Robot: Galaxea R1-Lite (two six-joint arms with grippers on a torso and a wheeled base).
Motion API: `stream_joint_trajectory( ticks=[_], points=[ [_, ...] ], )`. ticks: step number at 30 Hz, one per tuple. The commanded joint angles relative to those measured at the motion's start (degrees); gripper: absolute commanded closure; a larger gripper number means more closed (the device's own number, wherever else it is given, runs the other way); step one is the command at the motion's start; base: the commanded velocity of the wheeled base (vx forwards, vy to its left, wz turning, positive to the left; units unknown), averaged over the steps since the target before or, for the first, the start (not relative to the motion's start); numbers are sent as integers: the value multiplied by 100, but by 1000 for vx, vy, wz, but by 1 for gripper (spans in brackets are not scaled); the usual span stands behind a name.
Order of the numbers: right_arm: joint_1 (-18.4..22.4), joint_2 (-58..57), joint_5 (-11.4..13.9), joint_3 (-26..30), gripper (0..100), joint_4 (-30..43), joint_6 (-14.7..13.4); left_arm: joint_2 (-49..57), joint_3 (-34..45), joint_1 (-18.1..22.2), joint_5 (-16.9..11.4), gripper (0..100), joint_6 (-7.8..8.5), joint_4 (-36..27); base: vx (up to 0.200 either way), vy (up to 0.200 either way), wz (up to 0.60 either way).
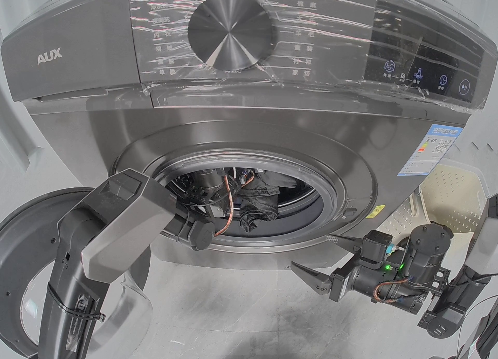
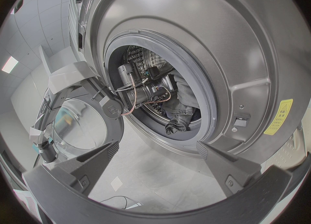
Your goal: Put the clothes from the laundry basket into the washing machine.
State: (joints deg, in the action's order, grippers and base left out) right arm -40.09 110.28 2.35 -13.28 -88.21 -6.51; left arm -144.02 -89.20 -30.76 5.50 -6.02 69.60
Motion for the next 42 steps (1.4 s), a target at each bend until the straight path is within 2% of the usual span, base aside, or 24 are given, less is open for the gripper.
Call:
stream_joint_trajectory(
  ticks=[1,4,10,17,23,25,27,32,34,39,40,42],
  points=[
    [2,20,2,0,0,-3,1,-179,-124,35,83,0,-83,-78,0,0,0],
    [2,20,2,0,0,-3,1,-109,104,0,188,0,-242,-254,0,0,0],
    [-7,20,2,-8,0,-3,1,656,1388,-44,197,0,-373,-930,0,0,0],
    [-7,-15,2,-8,0,-3,9,1649,2618,-132,13,0,-329,-1748,0,0,0],
    [-7,-32,2,-17,0,-3,9,2150,3110,-308,-207,0,-303,-2055,0,0,0],
    [-7,-32,2,-17,0,-3,18,2326,3400,-422,-321,0,-198,-2152,0,0,0],
    [-7,-32,2,-17,0,-3,18,2308,3453,-475,-356,0,-136,-2099,0,0,0],
    [-7,-24,2,-8,0,-3,9,2168,3304,-501,-356,0,-136,-1959,0,0,0],
    [-7,-24,2,-17,0,-3,9,1711,2891,-475,-321,0,-136,-1783,0,0,0],
    [2,-24,2,-8,0,-3,9,1245,2601,-414,-304,0,-75,-1748,0,0,0],
    [-7,-24,2,-17,0,-3,9,1113,2513,-378,-286,100,-66,-1713,0,0,0],
    [-7,-6,2,-26,0,-3,9,893,2310,-361,-260,100,-92,-1616,0,0,0]
  ],
)
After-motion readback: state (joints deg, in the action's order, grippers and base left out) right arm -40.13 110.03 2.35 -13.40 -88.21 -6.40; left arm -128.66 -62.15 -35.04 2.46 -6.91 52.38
